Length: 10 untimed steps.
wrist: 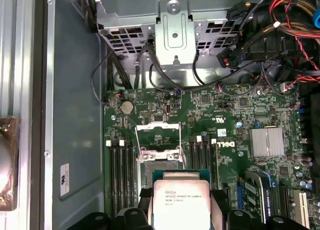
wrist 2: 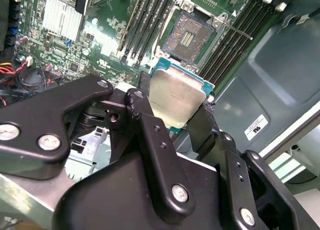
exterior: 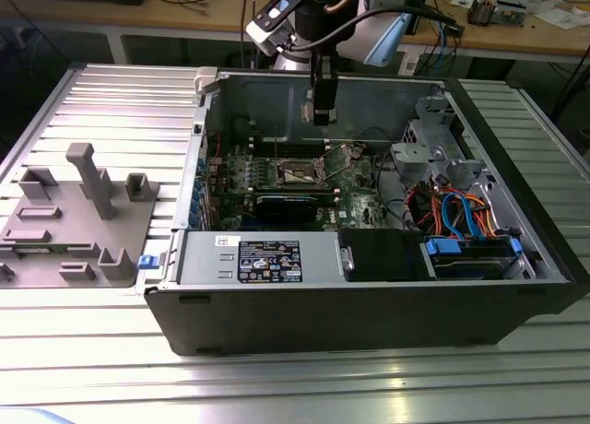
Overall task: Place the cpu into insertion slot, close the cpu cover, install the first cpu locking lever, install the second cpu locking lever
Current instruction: 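Place the cpu into insertion slot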
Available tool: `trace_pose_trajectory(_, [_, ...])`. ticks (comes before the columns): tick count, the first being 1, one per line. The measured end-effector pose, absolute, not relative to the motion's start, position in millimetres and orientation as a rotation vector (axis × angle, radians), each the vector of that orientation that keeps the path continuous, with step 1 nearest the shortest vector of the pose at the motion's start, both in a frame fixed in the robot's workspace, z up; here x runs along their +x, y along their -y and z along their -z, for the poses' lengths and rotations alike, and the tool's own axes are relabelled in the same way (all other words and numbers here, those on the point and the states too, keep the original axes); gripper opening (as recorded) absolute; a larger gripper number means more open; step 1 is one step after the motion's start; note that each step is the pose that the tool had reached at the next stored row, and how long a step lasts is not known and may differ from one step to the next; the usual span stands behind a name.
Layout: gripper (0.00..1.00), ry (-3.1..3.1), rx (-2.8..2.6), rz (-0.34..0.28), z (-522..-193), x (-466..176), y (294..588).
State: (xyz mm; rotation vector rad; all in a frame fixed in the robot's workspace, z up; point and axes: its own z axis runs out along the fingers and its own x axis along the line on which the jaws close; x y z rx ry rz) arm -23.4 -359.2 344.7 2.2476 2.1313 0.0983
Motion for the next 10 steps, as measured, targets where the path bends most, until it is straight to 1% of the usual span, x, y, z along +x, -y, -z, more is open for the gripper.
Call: trace_pose_trajectory(10, [0.54,-2.093,2.281,-0.097,-344.5,-23.4,359.2])
